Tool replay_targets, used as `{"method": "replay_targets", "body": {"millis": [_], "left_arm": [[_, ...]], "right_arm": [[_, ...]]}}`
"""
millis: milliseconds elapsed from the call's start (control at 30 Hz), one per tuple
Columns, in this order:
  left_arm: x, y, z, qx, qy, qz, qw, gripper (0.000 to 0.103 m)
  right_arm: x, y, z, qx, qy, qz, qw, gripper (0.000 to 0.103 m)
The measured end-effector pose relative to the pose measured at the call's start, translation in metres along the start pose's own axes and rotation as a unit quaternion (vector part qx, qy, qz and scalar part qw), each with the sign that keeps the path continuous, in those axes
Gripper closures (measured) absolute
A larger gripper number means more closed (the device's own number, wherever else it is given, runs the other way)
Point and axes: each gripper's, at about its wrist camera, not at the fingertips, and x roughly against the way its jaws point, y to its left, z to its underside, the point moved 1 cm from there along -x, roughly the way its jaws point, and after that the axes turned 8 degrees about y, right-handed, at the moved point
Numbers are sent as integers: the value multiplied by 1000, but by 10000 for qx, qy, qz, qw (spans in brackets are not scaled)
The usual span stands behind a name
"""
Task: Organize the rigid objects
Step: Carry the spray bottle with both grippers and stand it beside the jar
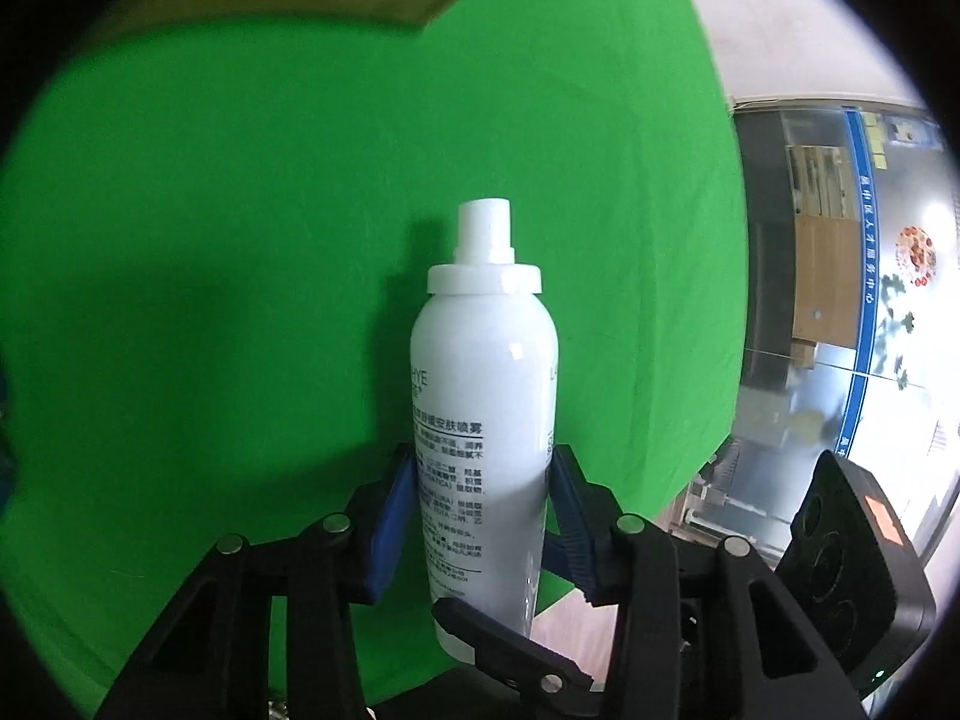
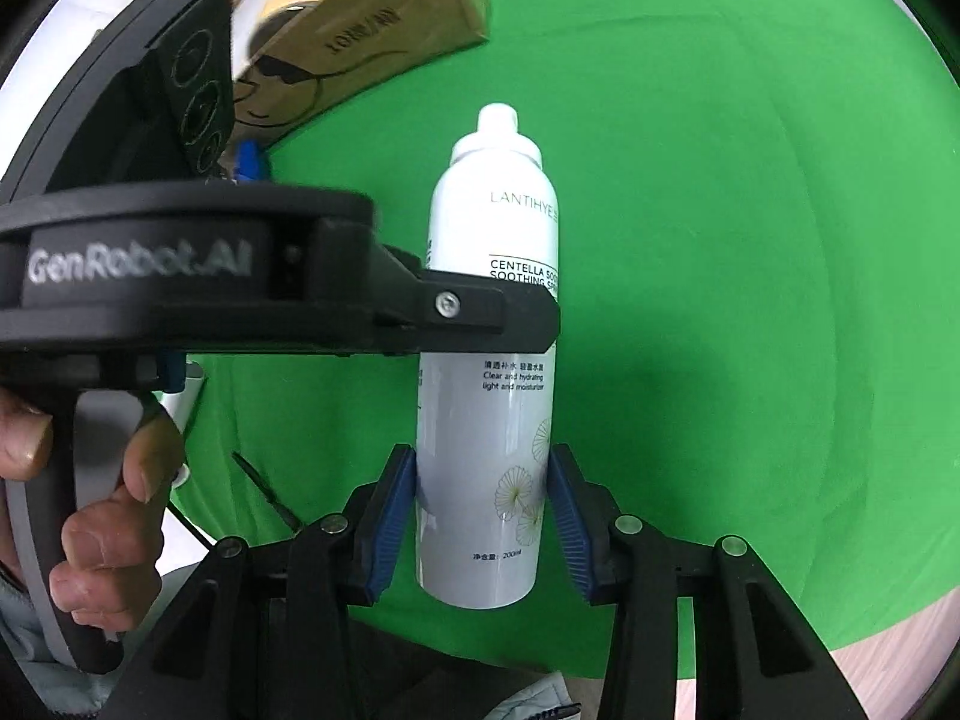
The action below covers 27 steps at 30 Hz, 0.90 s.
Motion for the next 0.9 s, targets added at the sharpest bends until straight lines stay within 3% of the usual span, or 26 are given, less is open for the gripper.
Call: {"method": "replay_targets", "body": {"millis": [133,267,433,533,667,700,900], "left_arm": [[56,-21,1,-267,-426,-154,9986,60],[121,-53,-2,-729,-1118,-400,9903,60],[179,-59,-51,-1015,-1634,-590,9796,60],[190,-55,-87,-1109,-1682,-576,9778,60],[184,-40,-133,-1055,-1518,-413,9819,60],[176,-38,-142,-890,-1583,-366,9827,60],[145,-2,-175,-437,-1125,-111,9926,60]], "right_arm": [[32,30,-11,339,-369,88,9987,61],[85,71,-34,663,-972,127,9930,61],[126,101,-95,700,-1405,26,9876,61],[137,108,-134,678,-1487,18,9866,61],[136,110,-184,591,-1399,65,9884,61],[135,104,-194,543,-1337,76,9895,61],[99,89,-237,297,-977,162,9946,61]]}}
